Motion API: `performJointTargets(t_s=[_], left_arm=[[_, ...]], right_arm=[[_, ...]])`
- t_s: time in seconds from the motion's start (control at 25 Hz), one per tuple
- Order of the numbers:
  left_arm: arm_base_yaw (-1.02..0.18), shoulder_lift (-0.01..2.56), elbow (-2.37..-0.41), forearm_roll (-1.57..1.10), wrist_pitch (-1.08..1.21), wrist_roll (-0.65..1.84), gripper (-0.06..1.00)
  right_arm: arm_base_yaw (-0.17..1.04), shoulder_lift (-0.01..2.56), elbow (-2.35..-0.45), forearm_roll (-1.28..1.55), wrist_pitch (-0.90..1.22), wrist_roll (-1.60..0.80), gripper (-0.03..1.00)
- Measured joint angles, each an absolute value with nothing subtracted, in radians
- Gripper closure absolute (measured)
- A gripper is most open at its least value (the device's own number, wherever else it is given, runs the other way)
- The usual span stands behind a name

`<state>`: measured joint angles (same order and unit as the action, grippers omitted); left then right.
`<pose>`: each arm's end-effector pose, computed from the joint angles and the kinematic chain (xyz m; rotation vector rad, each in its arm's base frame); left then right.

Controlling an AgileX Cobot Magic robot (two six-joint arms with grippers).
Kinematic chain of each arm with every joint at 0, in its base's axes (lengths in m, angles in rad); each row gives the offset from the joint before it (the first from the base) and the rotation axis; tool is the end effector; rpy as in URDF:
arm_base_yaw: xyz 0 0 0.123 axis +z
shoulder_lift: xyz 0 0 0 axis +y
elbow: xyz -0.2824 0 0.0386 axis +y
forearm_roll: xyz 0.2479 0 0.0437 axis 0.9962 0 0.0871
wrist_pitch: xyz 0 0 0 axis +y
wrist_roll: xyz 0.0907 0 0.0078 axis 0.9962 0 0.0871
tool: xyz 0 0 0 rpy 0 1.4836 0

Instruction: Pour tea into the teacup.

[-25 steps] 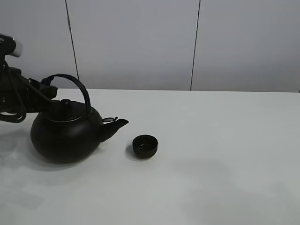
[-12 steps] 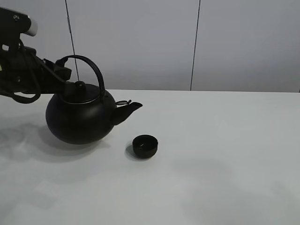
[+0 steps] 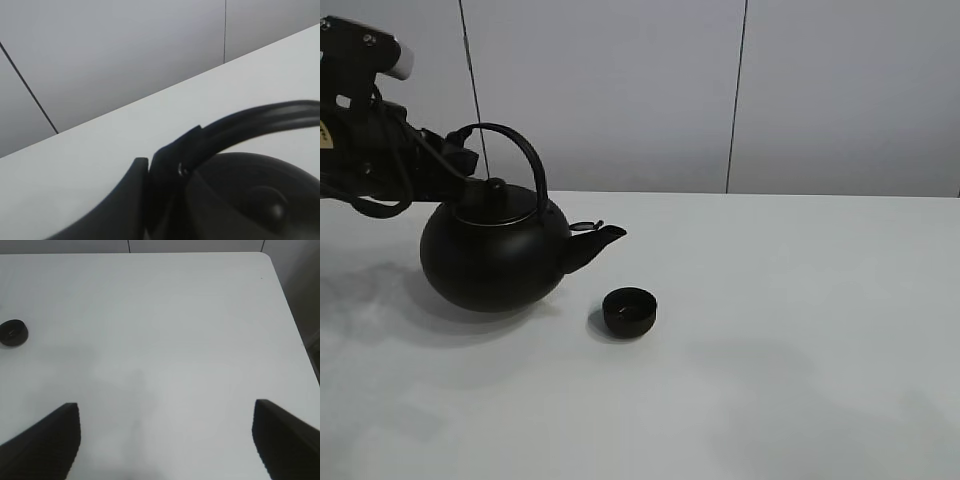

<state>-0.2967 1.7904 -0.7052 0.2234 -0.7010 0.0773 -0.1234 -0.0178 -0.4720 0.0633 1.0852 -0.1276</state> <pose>0.3207 -0.1116 0.1638 0.6010 1.7817 -0.1674 -0.0048 0.0057 0.2675 -0.0079 2.0782 -0.0772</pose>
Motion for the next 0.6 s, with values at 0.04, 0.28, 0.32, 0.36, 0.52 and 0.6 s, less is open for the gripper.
performJointTargets(t_s=[0.04,0.28,0.32,0.36,0.52,0.6], left_arm=[[-0.297,1.790,-0.713,0.224,-0.687,0.078,0.83],[-0.297,1.790,-0.744,0.242,-0.641,0.081,0.83],[-0.297,1.790,-0.748,0.243,-0.632,0.081,0.83],[-0.297,1.790,-0.747,0.244,-0.631,0.081,0.83],[-0.297,1.790,-0.747,0.248,-0.627,0.082,0.83],[-0.297,1.790,-0.747,0.248,-0.627,0.082,0.83]], right_arm=[[-0.123,-0.018,-0.472,0.063,1.085,-0.128,0.33],[-0.123,-0.018,-0.472,0.063,1.085,-0.128,0.33],[-0.123,-0.018,-0.472,0.063,1.085,-0.128,0.33],[-0.123,-0.018,-0.472,0.063,1.085,-0.128,0.33],[-0.123,-0.018,-0.472,0.063,1.085,-0.128,0.33],[-0.123,-0.018,-0.472,0.063,1.085,-0.128,0.33]])
